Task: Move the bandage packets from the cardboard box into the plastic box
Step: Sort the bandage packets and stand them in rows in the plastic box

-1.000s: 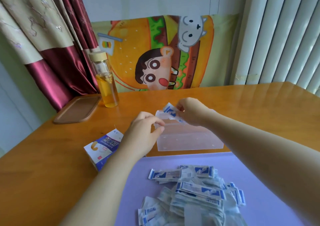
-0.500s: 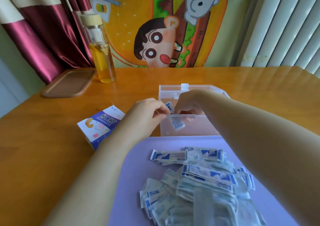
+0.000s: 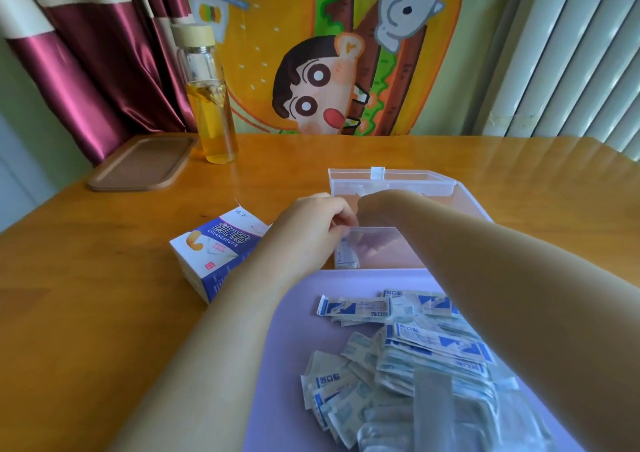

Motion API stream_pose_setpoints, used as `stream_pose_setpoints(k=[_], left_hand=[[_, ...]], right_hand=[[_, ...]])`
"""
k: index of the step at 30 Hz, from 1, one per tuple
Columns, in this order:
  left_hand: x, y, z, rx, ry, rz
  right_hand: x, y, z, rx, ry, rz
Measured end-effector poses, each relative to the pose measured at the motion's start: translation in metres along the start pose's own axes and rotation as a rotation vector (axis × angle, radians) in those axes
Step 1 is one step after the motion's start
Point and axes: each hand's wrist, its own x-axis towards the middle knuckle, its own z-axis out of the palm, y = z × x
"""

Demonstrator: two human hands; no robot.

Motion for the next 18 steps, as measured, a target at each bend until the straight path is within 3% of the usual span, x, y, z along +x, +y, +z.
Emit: stream_pose_setpoints(k=[2, 6, 12, 18], left_hand=[[0.0, 0.0, 0.0, -0.001, 0.004, 0.005], [0.0, -0.001, 0.001, -0.003, 0.004, 0.003], [0.001, -0.002, 0.002, 0.007, 0.009, 0.002], [0.0, -0.002, 0.003, 0.018, 0.006, 0.03]], right_hand=[[-0.005, 0.0, -0.002, 0.064, 0.016, 0.014], [-0.004, 0.004, -0.003, -0.038, -0.011, 0.008], [0.004, 0.013, -0.004, 0.443, 0.05, 0.053], [-0.026, 0.033, -0.004, 0.295, 0.603, -0.083]])
